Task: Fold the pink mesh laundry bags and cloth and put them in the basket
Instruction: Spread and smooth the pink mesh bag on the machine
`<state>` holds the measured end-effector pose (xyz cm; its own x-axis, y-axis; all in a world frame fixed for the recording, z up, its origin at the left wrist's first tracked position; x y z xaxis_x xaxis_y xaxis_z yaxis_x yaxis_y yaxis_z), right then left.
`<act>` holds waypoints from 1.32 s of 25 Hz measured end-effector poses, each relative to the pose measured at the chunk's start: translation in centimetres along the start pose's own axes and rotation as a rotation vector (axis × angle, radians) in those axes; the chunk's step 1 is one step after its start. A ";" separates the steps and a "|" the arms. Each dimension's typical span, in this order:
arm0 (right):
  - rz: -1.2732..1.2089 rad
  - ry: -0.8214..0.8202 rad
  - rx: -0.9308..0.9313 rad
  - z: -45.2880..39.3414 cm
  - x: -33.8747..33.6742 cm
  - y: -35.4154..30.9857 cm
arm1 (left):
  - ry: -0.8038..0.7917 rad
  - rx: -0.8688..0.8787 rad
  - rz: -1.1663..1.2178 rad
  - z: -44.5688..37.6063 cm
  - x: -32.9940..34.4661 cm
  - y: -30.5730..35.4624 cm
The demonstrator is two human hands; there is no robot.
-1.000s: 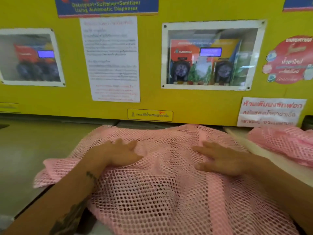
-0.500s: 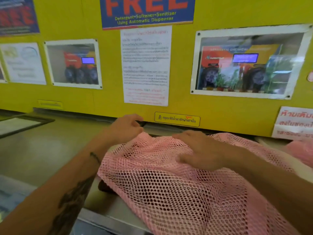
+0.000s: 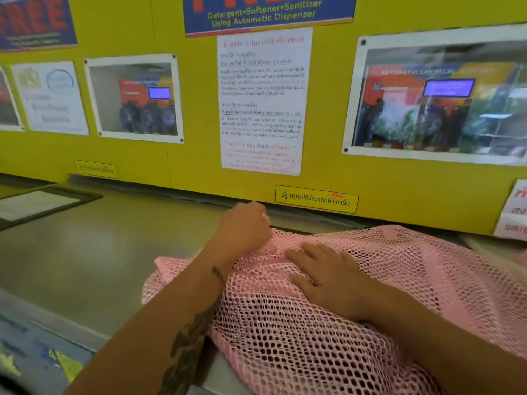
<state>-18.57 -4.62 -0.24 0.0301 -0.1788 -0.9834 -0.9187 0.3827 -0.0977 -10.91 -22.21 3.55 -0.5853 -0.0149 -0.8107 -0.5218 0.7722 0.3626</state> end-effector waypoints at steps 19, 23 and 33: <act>-0.357 0.116 0.160 -2.3 -3.4 3.2 | 0.554 0.464 0.303 -0.1 -0.7 -0.8; -0.368 0.378 0.249 -2.9 -3.7 4.1 | -0.103 0.213 0.070 0.9 1.7 -0.1; 0.085 0.259 0.143 -2.9 -1.7 3.7 | 0.054 0.261 0.110 1.4 1.2 0.4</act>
<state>-23.22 -5.55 1.46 -0.1627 -0.3586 -0.9192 -0.8482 0.5267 -0.0553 -10.94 -20.98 2.12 -0.6652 0.0494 -0.7450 -0.2802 0.9084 0.3104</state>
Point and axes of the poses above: each hand's wrist, its own z-axis away from the middle knuckle, its own x-axis out of the palm, y = z × x, the point moved 1 cm from there along -z, towards the middle knuckle, and after that the axes turned 9 degrees about y, right-handed, at the moved point
